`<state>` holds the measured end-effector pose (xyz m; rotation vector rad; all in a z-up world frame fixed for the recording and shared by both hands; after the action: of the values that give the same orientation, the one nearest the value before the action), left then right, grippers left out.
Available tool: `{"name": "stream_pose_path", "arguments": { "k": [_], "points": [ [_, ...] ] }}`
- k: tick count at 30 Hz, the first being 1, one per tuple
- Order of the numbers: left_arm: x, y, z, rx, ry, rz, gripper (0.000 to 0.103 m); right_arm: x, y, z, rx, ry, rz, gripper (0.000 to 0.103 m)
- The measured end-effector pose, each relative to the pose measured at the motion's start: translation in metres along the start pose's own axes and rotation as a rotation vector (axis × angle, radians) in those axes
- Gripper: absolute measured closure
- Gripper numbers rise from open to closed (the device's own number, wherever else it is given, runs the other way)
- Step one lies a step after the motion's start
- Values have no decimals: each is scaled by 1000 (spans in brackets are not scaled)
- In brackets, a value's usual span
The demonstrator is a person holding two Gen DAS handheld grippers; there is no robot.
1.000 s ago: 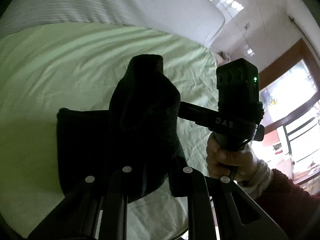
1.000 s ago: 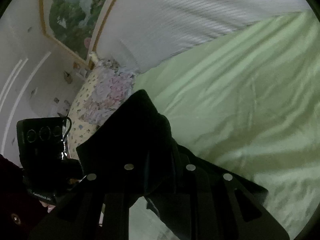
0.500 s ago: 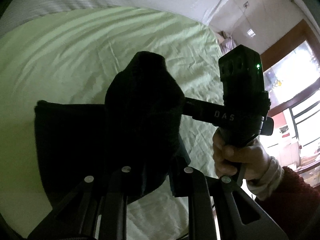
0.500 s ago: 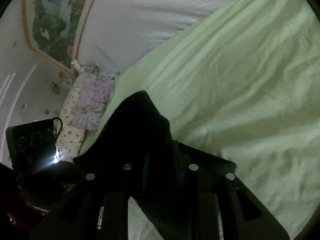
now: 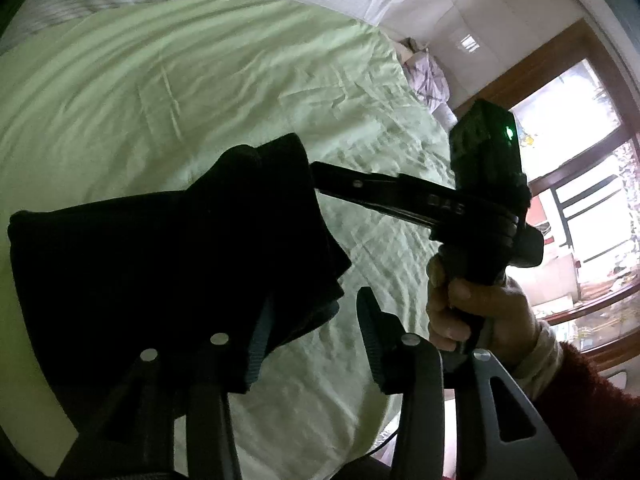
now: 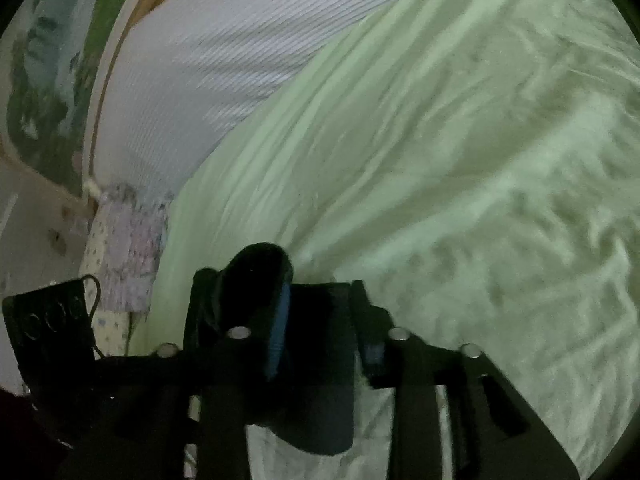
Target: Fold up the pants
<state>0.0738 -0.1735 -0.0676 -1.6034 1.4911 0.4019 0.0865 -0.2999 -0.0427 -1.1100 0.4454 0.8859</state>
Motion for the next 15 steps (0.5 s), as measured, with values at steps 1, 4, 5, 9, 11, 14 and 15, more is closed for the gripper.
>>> {"name": "stream_pose_path", "arguments": {
  "k": [1, 4, 5, 9, 11, 14, 15],
  "points": [
    [-2, 0, 0, -2, 3, -2, 56, -5, 0, 0, 12, -2, -14, 49],
    [-14, 1, 5, -12, 12, -15, 56, -17, 0, 7, 18, -16, -50, 42],
    [-19, 2, 8, -16, 6, -23, 55, -19, 1, 10, 13, -16, -52, 41],
    [-39, 3, 24, -65, -13, -56, 52, -21, 3, 24, -19, 6, -54, 39],
    [-52, 4, 36, -101, -20, -80, 51, -20, 3, 31, -32, 26, -56, 37],
    [-67, 6, 54, -152, -43, -116, 47, -17, 4, 38, -43, 52, -55, 36],
    [-72, 6, 59, -169, -45, -128, 46, -15, 5, 40, -47, 68, -50, 36]
  ]
}}
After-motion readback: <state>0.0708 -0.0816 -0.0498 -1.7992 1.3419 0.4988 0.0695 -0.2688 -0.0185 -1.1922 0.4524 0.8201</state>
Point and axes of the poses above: each gripper's, at about its wrist camera, not at the fingertips, and x roughly the way its jaws point, z to its left, y to its underside, the point moved 9 cm from there along x, roughly the way its jaws point, and after that the axes turned 5 degrees about y, right-handed, at the moved point
